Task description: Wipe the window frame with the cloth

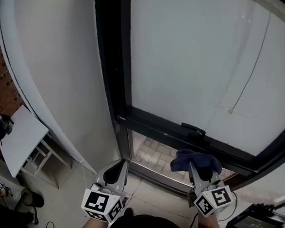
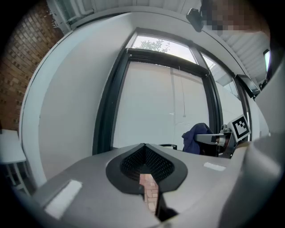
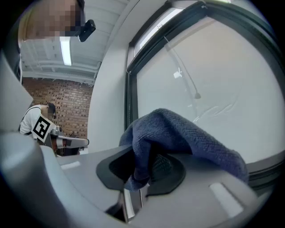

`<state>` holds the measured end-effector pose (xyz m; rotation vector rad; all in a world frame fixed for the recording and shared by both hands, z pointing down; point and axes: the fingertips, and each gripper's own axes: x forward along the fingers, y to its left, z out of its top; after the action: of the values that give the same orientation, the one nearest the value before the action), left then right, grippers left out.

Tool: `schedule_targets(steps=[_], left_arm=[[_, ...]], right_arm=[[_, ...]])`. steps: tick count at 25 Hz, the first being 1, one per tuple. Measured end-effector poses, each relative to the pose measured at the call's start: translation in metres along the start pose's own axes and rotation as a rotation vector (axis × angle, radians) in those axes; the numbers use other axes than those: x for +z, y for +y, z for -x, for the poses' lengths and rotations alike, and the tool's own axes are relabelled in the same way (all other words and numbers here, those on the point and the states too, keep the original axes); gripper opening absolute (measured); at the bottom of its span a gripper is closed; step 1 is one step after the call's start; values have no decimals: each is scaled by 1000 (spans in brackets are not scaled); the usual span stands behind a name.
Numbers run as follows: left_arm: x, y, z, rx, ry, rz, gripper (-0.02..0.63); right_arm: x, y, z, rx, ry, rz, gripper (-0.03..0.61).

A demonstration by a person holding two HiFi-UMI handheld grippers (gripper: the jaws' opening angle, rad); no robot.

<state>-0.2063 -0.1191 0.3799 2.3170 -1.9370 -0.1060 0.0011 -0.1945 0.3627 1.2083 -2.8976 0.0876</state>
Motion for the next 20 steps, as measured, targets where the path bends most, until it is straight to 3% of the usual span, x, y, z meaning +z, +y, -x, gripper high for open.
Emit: schedule_targets(steps=[14,20], left_arm=[[2,100,30,88,-6,10,-6],[6,122,25,48,-7,-6,-6]], right_arm=[[-10,94,-101,149,19,6,64],[-15,126,-143,164,16,12,64]])
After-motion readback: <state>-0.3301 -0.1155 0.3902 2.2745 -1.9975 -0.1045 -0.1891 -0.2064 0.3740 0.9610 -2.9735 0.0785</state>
